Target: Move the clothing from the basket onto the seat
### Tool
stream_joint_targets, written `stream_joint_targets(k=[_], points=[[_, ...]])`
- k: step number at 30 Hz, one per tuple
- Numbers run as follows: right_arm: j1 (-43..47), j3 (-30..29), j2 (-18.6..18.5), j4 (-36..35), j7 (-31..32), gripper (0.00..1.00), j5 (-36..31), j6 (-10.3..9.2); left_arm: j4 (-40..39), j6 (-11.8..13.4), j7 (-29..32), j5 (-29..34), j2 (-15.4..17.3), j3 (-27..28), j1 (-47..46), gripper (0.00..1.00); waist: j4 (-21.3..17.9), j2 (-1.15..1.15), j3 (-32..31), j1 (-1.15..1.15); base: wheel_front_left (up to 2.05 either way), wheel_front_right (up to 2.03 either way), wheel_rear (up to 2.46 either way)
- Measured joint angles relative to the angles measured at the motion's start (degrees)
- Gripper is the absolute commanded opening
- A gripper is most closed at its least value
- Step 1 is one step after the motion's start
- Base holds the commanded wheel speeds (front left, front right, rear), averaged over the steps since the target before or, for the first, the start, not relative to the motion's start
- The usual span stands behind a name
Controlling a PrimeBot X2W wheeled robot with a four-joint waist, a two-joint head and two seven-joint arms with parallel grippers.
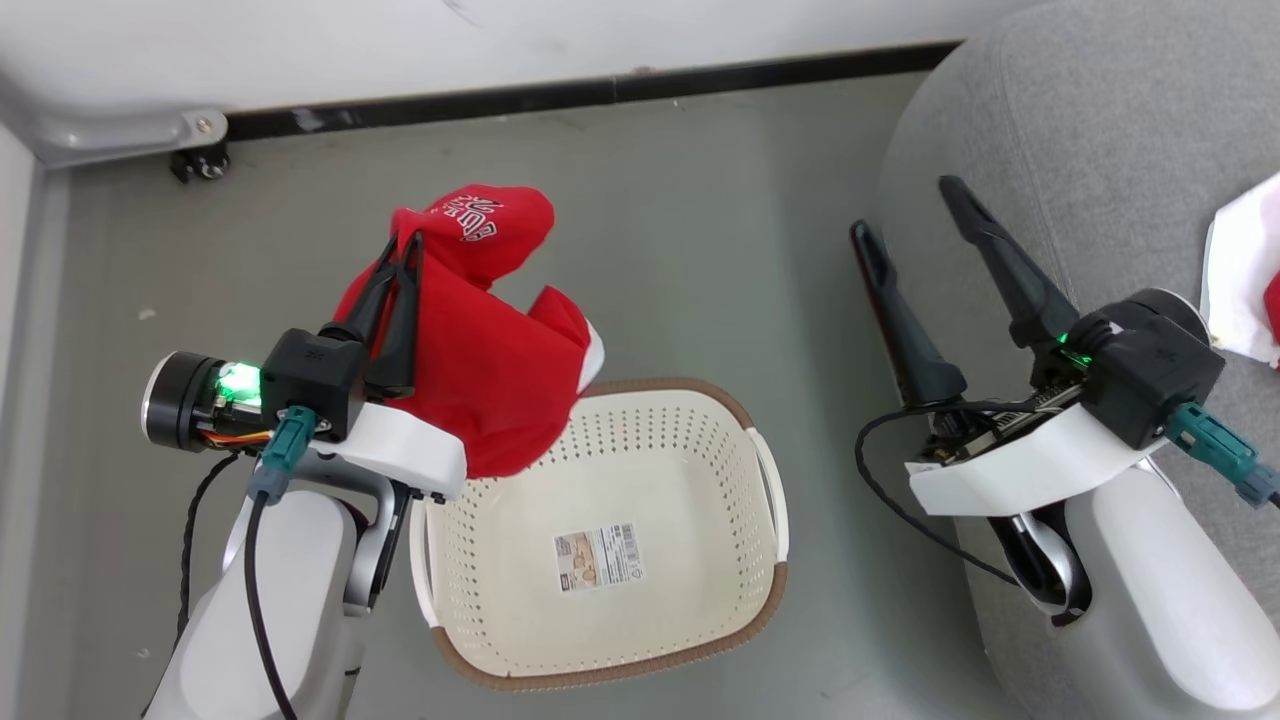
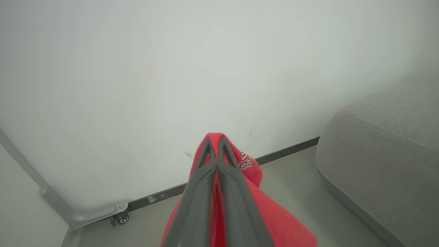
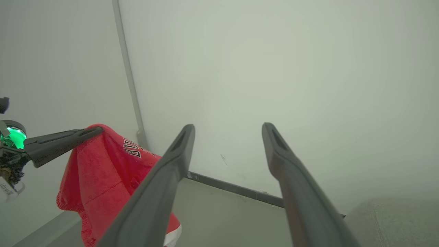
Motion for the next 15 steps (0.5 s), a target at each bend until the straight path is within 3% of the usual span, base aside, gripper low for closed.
stream_joint_targets(k=[15], points=[[-1.56, 14.74, -8.02, -2.52, 7.61, 1.0, 8.67, 0.0, -1.65, -3.7, 0.02, -0.47, 1.36, -2.14, 0.18, 0.0, 2.27, 0.0, -7.2, 0.0, 0.0, 0.0, 0.0]])
